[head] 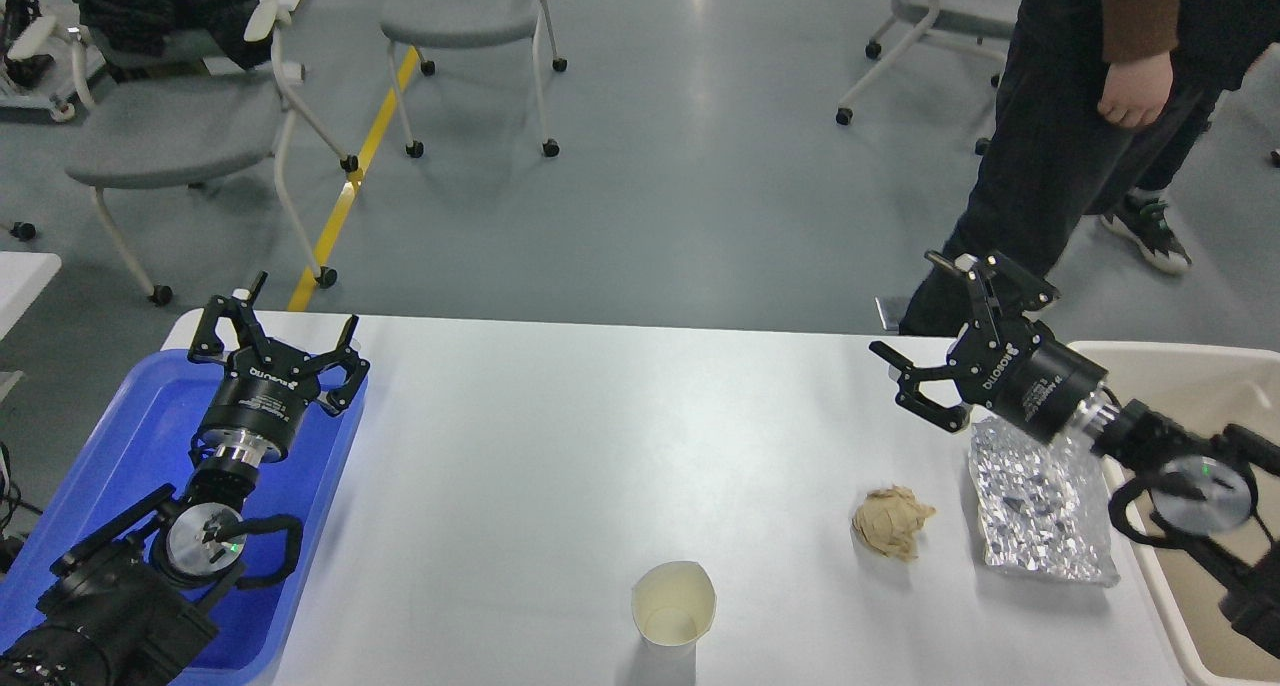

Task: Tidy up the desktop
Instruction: 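Lift the right gripper up from beside the foil wrapper, then swing the right gripper over the table toward the pale yellow cup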

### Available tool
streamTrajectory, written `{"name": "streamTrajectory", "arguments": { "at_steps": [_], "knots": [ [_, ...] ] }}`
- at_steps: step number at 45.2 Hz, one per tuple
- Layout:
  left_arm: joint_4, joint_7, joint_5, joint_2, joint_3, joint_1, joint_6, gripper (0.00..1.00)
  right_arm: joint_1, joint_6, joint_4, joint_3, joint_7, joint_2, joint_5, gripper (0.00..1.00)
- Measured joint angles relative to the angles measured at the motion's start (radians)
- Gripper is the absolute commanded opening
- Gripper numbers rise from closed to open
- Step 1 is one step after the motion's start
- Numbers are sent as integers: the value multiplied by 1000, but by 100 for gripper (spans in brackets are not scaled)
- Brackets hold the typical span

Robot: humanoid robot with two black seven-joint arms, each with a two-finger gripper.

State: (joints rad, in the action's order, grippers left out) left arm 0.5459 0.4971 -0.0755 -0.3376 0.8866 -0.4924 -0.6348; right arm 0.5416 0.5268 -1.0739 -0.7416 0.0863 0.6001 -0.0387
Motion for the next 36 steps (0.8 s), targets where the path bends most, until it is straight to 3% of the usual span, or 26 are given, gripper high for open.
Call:
{"name": "streamTrajectory", "arguments": {
  "at_steps": [10, 20, 36],
  "knots": [
    [0, 0, 0, 0, 0, 0, 0, 100, 38, -119, -222, 10, -38, 77, -98, 100],
    [0, 0, -1, 0, 0, 0, 0, 100, 139, -228, -344, 99, -75, 116, -155, 100],
    [0, 0, 0, 0, -1, -1, 0, 100, 607, -448, -410, 579, -107, 123, -92, 100]
  ]
}}
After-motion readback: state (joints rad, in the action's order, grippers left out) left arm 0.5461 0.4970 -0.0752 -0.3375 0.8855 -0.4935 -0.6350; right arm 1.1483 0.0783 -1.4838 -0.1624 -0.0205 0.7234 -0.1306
